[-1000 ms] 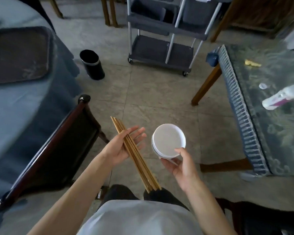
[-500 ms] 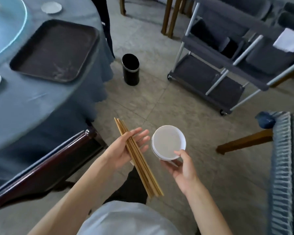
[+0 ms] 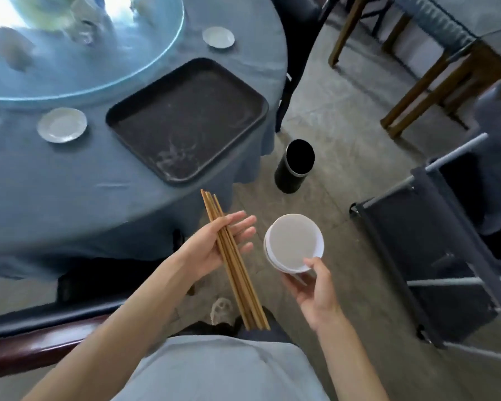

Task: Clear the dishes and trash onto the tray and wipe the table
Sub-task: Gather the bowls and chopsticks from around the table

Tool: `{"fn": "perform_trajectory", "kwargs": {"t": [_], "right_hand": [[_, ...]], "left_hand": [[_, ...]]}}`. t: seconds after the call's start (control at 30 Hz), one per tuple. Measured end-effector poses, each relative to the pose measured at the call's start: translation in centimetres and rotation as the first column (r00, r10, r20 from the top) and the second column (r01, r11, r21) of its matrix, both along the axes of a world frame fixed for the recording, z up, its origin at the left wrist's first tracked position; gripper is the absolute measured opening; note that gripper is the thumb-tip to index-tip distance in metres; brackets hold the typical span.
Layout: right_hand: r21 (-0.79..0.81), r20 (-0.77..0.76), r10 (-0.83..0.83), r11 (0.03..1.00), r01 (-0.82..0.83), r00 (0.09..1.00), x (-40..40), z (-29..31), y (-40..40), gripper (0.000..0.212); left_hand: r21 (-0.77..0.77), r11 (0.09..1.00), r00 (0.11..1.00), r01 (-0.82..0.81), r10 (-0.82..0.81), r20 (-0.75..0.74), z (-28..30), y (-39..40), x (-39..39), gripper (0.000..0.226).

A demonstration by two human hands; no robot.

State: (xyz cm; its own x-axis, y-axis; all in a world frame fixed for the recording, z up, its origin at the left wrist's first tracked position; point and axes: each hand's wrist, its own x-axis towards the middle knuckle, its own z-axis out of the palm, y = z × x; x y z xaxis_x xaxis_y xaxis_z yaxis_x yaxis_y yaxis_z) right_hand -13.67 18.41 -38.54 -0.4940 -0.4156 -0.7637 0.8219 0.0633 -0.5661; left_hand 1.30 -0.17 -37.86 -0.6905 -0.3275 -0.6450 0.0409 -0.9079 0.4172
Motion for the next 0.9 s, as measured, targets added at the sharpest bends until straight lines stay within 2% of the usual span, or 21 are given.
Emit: {"fn": "perform_trajectory", "kwargs": {"t": [0.1,0.23,0.33,0.47,0.67,0.9], "right_hand": [[-0.015,0.019,0.136,0.991,-0.136,0.990,-2.9,0.4,-5.5,0.032],[-0.020,-0.014,0.351,0.936,-0.351,0.936,-6.1,0.1,-13.4,0.040],[-0.041,-0.046,0.491,0.869,-0.492,0.870,-8.4,-0.2,-20.0,0.041],[-0.061,-0.070,0.670,0.736,-0.674,0.739,-10.9,-0.1,-28.3,0.043],[-0.065,-0.053,0.845,0.529,-0.846,0.533,-12.2,-0.5,-38.6,0.044],[-0.033,-0.021,0.909,0.415,-0.909,0.416,-8.8,-3.2,-49.7,0.045]], "left_hand": [[0.004,0.992,0.992,-0.124,0.124,-0.001,-0.5,-3.7,0.2,0.036],[0.021,0.952,0.953,-0.304,0.304,-0.009,-1.6,-8.2,-0.2,0.037],[0.029,0.891,0.891,-0.454,0.454,0.012,-1.9,-11.8,-1.2,0.038],[0.044,0.771,0.772,-0.635,0.631,0.074,-1.1,-16.2,-2.9,0.034],[0.055,0.631,0.633,-0.774,0.766,0.115,-1.3,-21.1,-3.1,0.034],[0.084,0.488,0.495,-0.869,0.857,0.141,-3.3,-25.9,-0.2,0.037]]}}
